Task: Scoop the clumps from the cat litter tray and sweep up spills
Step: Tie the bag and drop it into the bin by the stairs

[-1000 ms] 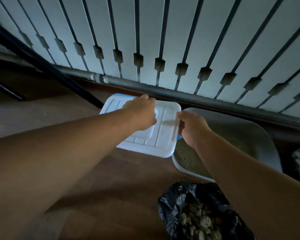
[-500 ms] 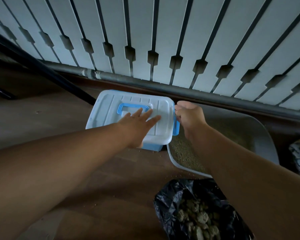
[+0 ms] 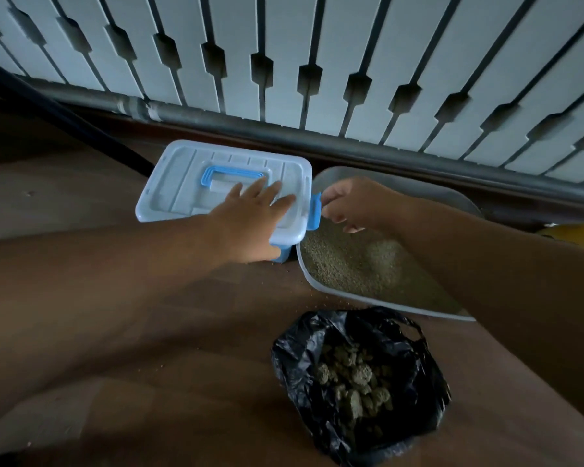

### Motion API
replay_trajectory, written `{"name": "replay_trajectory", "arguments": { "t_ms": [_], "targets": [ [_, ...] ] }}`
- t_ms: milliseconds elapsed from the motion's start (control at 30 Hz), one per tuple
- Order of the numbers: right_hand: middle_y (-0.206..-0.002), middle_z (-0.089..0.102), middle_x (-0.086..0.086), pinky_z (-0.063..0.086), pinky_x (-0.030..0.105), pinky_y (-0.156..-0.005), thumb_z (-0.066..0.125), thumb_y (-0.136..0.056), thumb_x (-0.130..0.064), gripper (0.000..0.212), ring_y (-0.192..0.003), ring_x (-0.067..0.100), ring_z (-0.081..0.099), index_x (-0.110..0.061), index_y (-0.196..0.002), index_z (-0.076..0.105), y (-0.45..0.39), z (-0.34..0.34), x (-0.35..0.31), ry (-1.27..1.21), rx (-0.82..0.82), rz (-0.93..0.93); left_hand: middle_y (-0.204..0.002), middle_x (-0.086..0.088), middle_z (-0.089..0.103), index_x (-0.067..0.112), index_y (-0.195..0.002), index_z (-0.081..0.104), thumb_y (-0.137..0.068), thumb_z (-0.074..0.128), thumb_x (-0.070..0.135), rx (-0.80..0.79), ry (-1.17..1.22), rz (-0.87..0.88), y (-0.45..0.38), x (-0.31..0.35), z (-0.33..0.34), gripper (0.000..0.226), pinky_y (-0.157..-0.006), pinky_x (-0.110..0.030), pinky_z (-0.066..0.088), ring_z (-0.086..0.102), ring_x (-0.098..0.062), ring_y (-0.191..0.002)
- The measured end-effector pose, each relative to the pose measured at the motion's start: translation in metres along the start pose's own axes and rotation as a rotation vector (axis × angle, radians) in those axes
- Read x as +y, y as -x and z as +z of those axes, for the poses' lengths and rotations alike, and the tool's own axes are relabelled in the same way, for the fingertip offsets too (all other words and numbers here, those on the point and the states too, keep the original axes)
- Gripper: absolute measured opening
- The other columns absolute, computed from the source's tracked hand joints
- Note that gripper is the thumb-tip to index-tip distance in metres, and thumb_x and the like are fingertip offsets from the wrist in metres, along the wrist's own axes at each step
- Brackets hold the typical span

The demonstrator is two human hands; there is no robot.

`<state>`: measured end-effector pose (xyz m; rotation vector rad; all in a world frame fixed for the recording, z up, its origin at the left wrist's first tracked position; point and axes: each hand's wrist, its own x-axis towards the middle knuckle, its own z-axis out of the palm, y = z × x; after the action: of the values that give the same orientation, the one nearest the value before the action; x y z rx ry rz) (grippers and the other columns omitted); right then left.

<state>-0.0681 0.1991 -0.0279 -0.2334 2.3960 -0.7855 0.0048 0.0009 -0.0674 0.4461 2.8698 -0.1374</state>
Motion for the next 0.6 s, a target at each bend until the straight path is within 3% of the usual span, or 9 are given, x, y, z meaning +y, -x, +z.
{"name": "replay_trajectory", "arguments": {
  "t_ms": [67,133,233,400,467,533,600],
  "targets": [
    [-0.115,0.067,0.021,0.057,0.039,-0.082,0.063,-0.093,-0.011,0.032,-0.087,0.024,0.060,-0.008,-0.125,0.063,0.010,-0.001,0.012,-0.051,-0.054,0.005,-0.163,-0.010,0.020,0.020,-0.155,0.025,-0.085,0.065,0.050,0.155,-0.019,0.139,0.000,0.023,-0.001,0.086,-0.119,-0.055,0.025,0.021,-0.032,-0.150],
    [-0.110,0.067,0.019,0.057,0.037,-0.081,0.065,-0.092,-0.011,0.026,-0.088,0.022,0.062,-0.007,-0.118,0.065,0.016,0.003,0.019,-0.030,-0.065,0.001,-0.159,-0.008,0.030,0.019,-0.152,0.033,-0.085,0.065,0.044,0.215,0.010,0.237,-0.005,0.045,-0.003,0.078,-0.118,-0.050,0.029,0.030,-0.028,-0.146],
    [-0.093,0.065,0.016,0.053,0.036,-0.072,0.061,-0.090,-0.008,0.015,-0.076,0.021,0.058,-0.003,-0.104,0.066,0.026,0.002,0.030,0.139,-0.051,-0.017,-0.156,-0.008,0.035,0.014,-0.153,0.030,-0.087,0.064,0.043,0.151,0.095,0.198,-0.016,0.079,-0.004,0.080,-0.115,-0.049,0.033,0.034,-0.029,-0.143],
    [-0.079,0.059,0.012,0.040,0.026,-0.051,0.061,-0.092,-0.019,0.023,-0.061,0.019,0.050,0.000,-0.103,0.068,0.049,-0.025,0.035,0.463,-0.149,0.012,-0.141,-0.009,0.047,0.014,-0.143,0.042,-0.087,0.060,0.040,0.073,0.230,0.162,-0.025,0.124,-0.010,0.064,-0.103,-0.046,0.045,0.046,-0.030,-0.128],
    [-0.087,0.064,0.018,0.044,0.027,-0.057,0.062,-0.092,-0.020,0.029,-0.070,0.020,0.055,0.002,-0.109,0.067,0.062,-0.033,0.036,0.471,-0.090,-0.060,-0.132,-0.011,0.051,0.012,-0.140,0.044,-0.089,0.058,0.041,0.021,0.278,0.084,-0.026,0.140,-0.013,0.060,-0.099,-0.045,0.046,0.048,-0.031,-0.122],
    [-0.101,0.068,0.013,0.054,0.032,-0.073,0.061,-0.090,-0.014,0.025,-0.086,0.021,0.064,-0.004,-0.113,0.065,0.078,-0.029,0.049,0.366,0.001,-0.100,-0.122,-0.010,0.056,0.012,-0.132,0.049,-0.091,0.057,0.041,-0.053,0.318,0.038,-0.023,0.150,-0.010,0.051,-0.095,-0.044,0.049,0.054,-0.030,-0.113],
    [-0.093,0.066,0.005,0.054,0.032,-0.069,0.053,-0.087,-0.007,0.016,-0.086,0.023,0.064,-0.013,-0.098,0.064,0.095,-0.011,0.075,0.298,0.111,-0.085,-0.104,-0.006,0.063,0.013,-0.113,0.058,-0.094,0.054,0.043,-0.181,0.296,0.044,-0.016,0.157,-0.003,0.035,-0.086,-0.045,0.054,0.061,-0.025,-0.093]
  ]
}}
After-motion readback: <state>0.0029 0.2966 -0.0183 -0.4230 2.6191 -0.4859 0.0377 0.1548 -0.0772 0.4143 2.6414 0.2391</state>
